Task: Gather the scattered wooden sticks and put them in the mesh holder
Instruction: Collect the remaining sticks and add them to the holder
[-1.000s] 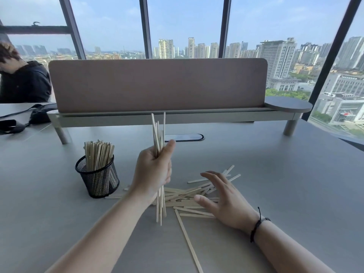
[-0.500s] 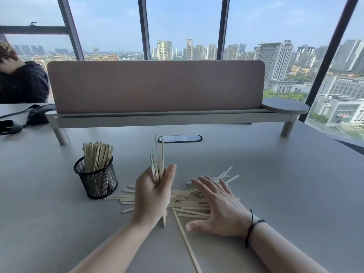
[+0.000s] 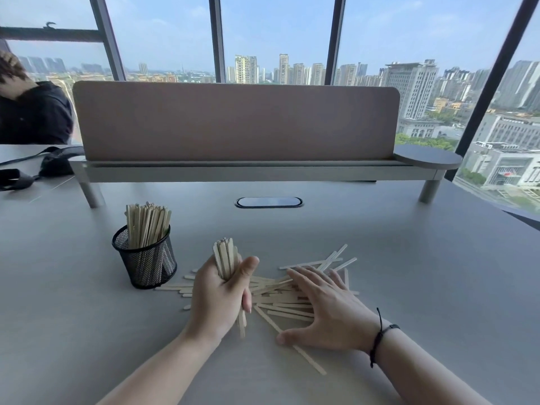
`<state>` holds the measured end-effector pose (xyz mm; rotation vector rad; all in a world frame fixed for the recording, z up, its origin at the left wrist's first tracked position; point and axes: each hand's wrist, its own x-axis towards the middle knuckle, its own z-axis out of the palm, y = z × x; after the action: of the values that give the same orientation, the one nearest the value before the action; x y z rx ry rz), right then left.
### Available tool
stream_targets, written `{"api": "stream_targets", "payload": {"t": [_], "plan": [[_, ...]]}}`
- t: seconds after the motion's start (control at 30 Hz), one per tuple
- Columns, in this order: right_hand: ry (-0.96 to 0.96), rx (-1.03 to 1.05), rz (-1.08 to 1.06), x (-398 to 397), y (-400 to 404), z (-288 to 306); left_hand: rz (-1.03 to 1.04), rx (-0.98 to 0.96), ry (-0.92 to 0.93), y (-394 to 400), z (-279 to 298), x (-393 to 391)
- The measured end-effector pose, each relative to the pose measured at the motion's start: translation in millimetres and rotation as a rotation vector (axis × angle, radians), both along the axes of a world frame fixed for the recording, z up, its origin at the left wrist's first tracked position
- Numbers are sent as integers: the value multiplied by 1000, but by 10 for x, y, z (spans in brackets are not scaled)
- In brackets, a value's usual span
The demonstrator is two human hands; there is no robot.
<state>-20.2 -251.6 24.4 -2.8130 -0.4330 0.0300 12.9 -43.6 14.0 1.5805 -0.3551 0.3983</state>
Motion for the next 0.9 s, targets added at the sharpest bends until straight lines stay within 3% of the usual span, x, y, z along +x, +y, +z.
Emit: {"api": "stream_targets", "payload": {"t": [0.17, 0.57, 0.7, 0.9], "plan": [[-45, 32, -4, 54, -25, 33, 92, -44, -13, 61, -37, 83], [103, -26, 56, 371, 11, 228, 85, 47, 18, 40, -173, 134], [55, 25, 68, 381, 18, 202, 83, 30, 58, 67, -198, 139], [62, 83, -5, 244, -567, 154, 67, 32, 61, 91, -182, 139]]}}
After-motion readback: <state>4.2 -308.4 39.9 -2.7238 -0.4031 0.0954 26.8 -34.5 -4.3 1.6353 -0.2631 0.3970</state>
